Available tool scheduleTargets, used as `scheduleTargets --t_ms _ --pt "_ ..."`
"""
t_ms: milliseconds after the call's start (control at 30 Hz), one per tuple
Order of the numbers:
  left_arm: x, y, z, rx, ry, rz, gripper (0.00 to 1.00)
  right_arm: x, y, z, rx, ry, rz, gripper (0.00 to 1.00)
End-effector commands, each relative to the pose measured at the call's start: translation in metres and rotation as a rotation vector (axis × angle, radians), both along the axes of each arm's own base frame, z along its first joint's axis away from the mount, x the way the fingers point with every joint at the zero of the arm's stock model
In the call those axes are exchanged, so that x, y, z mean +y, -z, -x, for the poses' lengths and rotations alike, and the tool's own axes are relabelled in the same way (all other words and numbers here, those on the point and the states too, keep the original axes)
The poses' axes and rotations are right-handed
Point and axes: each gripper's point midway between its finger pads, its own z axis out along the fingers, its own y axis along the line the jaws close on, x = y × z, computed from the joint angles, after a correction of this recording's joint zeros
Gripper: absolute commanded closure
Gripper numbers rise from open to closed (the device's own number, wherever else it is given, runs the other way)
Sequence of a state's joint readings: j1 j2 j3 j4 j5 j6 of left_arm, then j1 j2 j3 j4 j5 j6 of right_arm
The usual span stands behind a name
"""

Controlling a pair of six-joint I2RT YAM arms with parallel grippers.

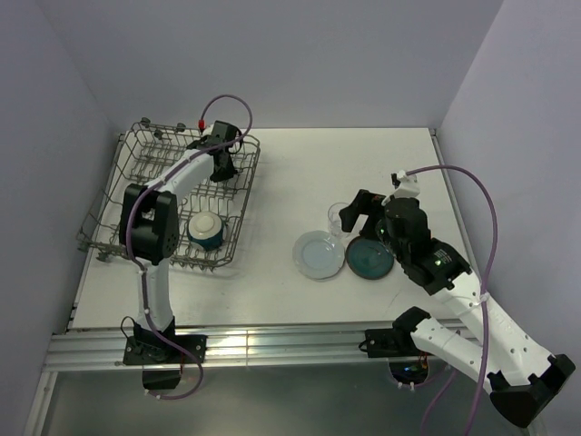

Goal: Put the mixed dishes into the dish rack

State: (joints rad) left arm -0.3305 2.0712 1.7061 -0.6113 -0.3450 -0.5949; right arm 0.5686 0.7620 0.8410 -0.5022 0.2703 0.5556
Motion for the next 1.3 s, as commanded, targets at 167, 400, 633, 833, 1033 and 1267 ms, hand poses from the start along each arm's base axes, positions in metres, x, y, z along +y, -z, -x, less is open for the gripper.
scheduleTargets --t_ms 167,400,633,833,1033,1267 --pt "-0.004 -0.007 -0.019 -0.042 0.001 -0.006 0.89 -0.004 0.007 -0.004 -0.003 0.020 0.020 0.02" --pt "-0.001 0.001 -0.014 -0.025 -0.010 -0.010 0.33 -0.004 0.011 -0.005 0.004 0.020 0.028 0.02" --pt "0.002 -0.005 -0.005 -0.019 -0.032 -0.001 0.06 -0.011 0.027 -0.012 0.099 0.067 0.112 0.02" --pt "-0.002 -0.041 0.015 -0.075 -0.037 0.048 0.05 -0.020 0.051 -0.028 0.240 0.123 0.190 0.02" --pt "-0.036 -0.096 0.057 -0.168 0.050 0.144 0.07 -0.030 0.069 -0.060 0.318 0.174 0.194 0.04" --pt "-0.091 -0.156 0.120 -0.263 0.268 0.410 0.09 -0.027 0.105 -0.094 0.436 0.168 0.195 0.13"
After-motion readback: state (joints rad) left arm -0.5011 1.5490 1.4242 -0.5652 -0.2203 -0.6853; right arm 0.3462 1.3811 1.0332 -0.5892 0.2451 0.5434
